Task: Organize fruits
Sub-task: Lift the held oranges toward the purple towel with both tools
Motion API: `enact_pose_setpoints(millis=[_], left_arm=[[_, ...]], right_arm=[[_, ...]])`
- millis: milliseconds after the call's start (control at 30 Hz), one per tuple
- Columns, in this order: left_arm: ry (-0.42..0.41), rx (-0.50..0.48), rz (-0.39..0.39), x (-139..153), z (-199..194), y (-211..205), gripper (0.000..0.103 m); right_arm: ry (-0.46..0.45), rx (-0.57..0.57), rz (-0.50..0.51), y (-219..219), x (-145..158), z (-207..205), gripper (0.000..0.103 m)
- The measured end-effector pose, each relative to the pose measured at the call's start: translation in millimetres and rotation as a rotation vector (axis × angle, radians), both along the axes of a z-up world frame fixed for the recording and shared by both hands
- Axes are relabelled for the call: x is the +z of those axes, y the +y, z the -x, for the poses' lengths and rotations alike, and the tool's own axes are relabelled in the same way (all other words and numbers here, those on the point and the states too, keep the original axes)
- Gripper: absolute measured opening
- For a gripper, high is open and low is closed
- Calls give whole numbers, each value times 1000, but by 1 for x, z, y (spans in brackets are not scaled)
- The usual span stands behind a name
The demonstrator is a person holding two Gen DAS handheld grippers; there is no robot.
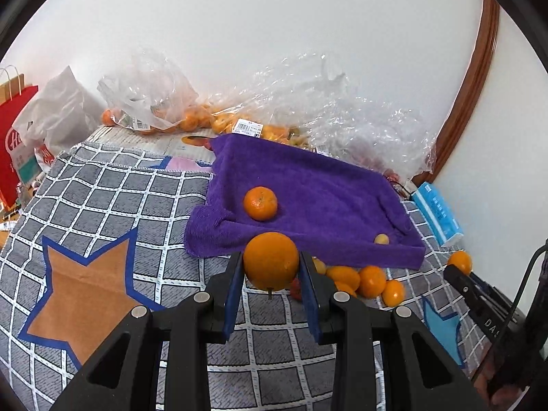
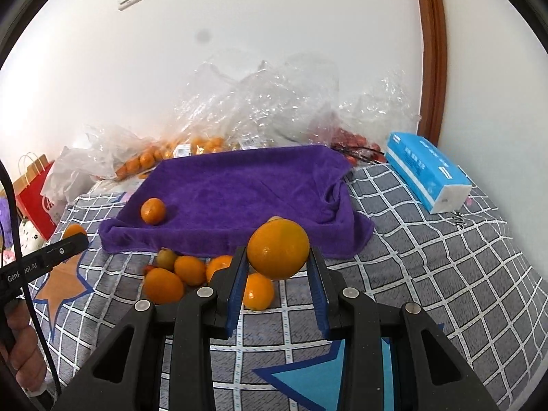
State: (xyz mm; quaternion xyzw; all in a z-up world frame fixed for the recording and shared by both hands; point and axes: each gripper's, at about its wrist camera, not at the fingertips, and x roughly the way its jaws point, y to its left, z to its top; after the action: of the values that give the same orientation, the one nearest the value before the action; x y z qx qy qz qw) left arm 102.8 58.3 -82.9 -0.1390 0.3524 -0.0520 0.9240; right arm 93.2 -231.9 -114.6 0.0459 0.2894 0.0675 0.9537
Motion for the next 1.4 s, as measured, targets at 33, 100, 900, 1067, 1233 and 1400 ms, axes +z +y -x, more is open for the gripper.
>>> enact_pose_setpoints(millis=[33,100,900,1067,1233,1400], left_arm=[[-1,0,4,2,0,0,30],[-4,5,2,5,1,0,30],[-22,-10,3,17,3,-7,30],[-14,-13,12,15,-1,-7,30],[-17,-12,14,16,-3,-6,30],[-29,1,19,18,-5,2,30]], right_arm=[[-3,1,-1,0,2,1,35],[-8,-2,-5,0,5,2,35],[-3,-28,-33,-6,6,2,35],[3,-33,-32,-8,4,0,35],[-2,-37,-29,-9,7,-4,35],[-16,-33,-23,-6,9,-9,35]])
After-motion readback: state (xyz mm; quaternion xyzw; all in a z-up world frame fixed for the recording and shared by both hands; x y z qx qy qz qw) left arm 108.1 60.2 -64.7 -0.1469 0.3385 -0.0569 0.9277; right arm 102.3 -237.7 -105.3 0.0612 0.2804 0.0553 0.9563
